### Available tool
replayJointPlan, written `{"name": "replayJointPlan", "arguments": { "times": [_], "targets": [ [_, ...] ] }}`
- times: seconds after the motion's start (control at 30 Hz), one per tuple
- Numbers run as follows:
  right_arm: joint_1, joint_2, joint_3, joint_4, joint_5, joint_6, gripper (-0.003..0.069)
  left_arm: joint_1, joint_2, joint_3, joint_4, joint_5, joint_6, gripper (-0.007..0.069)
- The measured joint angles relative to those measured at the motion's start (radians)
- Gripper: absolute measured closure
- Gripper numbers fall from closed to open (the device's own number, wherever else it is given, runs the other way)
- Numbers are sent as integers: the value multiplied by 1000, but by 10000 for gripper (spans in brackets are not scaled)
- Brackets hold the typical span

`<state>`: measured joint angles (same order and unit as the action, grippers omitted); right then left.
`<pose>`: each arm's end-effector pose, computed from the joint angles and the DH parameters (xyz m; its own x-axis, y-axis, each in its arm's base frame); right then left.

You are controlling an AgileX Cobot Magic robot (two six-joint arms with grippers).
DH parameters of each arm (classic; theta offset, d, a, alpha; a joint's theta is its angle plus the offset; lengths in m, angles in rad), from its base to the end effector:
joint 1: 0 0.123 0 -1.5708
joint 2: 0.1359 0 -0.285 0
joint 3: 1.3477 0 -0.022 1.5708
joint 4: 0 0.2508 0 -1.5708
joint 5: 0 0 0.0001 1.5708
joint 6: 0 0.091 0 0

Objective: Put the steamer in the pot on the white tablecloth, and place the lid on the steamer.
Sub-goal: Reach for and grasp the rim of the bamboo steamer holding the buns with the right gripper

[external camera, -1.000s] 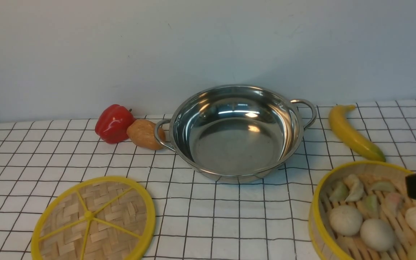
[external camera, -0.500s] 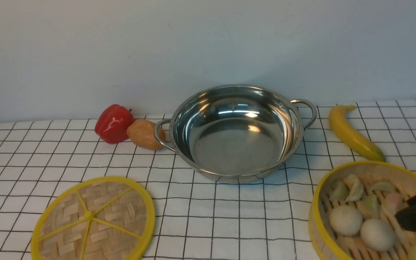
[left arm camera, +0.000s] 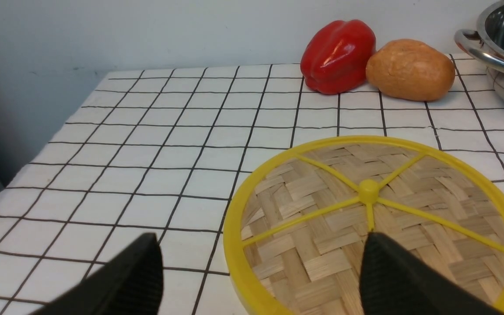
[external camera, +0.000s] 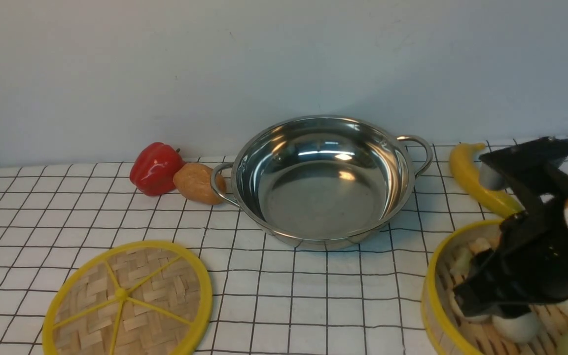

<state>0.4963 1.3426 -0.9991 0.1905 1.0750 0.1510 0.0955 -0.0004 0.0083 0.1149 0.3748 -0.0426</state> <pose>0.2071 0.1294 0.2775 -0.9490 -0.2447 -0.1987 -0.2858 0.9337 0.2155 0.0523 0.0089 0.1769 -0.2959 0.0362 -0.9545 -0.1165 0.9905 0.0737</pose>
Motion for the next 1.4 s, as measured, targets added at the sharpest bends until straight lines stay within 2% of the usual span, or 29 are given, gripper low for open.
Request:
{"name": "replayJointPlan", "arguments": {
  "times": [0.13, 0.33, 0.67, 1.4],
  "targets": [
    [0, 78, -11, -17, 14, 53, 416, 0, 0, 0, 0, 0, 0, 67],
    [0, 164, -12, -42, -6, 60, 416, 0, 0, 0, 0, -1, 0, 67],
    [0, 234, -14, -34, -115, -2, 416, 0, 0, 0, 0, -1, 0, 67],
    [0, 357, -17, -40, -165, -25, 416, 0, 0, 0, 0, -2, 0, 67]
  ]
}}
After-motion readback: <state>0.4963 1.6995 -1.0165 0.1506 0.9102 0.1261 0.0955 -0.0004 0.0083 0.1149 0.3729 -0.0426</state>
